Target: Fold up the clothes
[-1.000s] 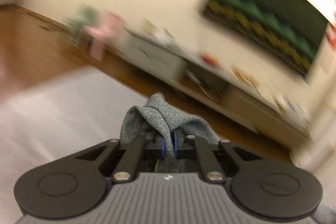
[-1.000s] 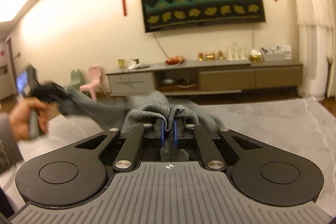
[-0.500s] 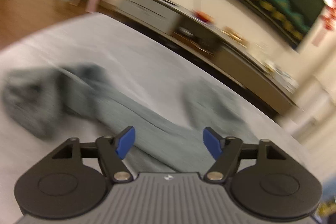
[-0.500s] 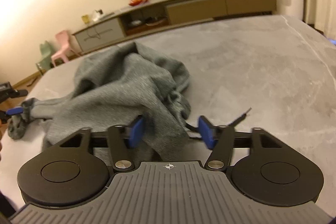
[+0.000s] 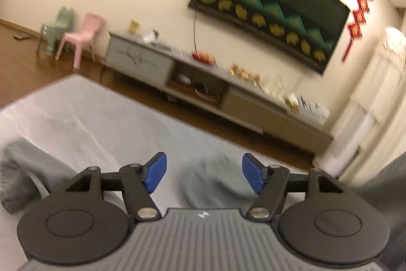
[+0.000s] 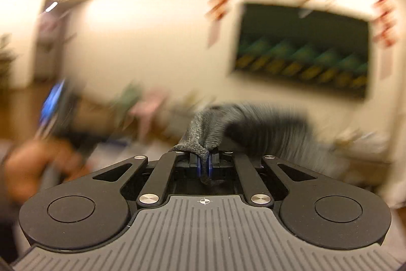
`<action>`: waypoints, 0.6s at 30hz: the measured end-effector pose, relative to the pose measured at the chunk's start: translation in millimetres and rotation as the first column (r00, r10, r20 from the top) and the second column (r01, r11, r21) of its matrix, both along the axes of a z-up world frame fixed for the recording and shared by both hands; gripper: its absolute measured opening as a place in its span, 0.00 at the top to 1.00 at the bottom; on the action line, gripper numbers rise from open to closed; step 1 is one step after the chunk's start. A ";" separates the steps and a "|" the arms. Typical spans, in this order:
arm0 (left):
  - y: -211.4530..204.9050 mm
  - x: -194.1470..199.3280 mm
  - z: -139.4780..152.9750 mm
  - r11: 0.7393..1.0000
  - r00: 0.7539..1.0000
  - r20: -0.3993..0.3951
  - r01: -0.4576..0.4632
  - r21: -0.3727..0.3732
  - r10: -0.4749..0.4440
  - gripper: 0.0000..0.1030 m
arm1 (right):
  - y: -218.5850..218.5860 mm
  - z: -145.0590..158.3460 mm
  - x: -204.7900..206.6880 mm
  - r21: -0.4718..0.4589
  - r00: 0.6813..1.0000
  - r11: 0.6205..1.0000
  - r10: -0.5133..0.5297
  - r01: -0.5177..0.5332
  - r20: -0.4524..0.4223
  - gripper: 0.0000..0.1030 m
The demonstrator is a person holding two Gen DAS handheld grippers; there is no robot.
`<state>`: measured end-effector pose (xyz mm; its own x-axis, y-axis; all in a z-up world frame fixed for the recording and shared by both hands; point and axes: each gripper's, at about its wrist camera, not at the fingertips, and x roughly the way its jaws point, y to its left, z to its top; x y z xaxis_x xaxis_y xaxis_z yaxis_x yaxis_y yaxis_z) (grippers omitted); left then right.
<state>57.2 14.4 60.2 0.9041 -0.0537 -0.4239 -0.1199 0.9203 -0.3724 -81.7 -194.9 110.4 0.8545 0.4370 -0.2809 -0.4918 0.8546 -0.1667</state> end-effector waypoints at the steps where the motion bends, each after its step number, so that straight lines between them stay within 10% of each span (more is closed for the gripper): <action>1: -0.3 -3.7 -0.4 1.000 1.000 -0.005 0.005 0.004 -0.005 0.28 | 16.9 -28.1 4.6 -0.051 0.996 0.998 0.028 -0.032 -0.088 1.00; 3: -3.5 -11.8 -6.0 0.999 0.999 -0.034 0.036 0.013 -0.036 0.28 | 38.6 -81.4 11.6 -0.126 0.966 0.990 0.035 -0.069 -0.255 0.97; 5: -11.8 -19.9 -15.3 0.995 0.994 -0.073 0.087 0.044 -0.083 0.26 | 36.5 -118.8 2.8 -0.104 0.944 0.994 0.003 -0.039 -0.331 0.73; 8: -22.7 -28.4 -26.5 0.985 0.981 -0.119 0.160 0.065 -0.151 0.22 | 17.5 -130.6 -23.0 -0.035 0.933 0.999 -0.003 -0.010 -0.359 0.51; 11: -46.4 -30.9 -33.7 0.960 0.957 -0.128 0.271 0.067 -0.261 0.20 | -12.1 -128.8 -40.4 0.010 0.926 0.999 -0.042 0.050 -0.374 0.51; 18: -166.6 -27.3 -63.9 0.772 0.812 -0.210 0.583 0.254 -0.544 0.11 | -118.8 -137.5 -41.6 0.142 0.823 0.904 -0.289 0.402 -0.490 0.51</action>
<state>30.0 -152.2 -3.7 0.6927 -0.3940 -0.6040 0.4302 0.8980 -0.0925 -123.2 -313.8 -27.1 0.7660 0.2368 -0.5977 -0.1280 0.9673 0.2191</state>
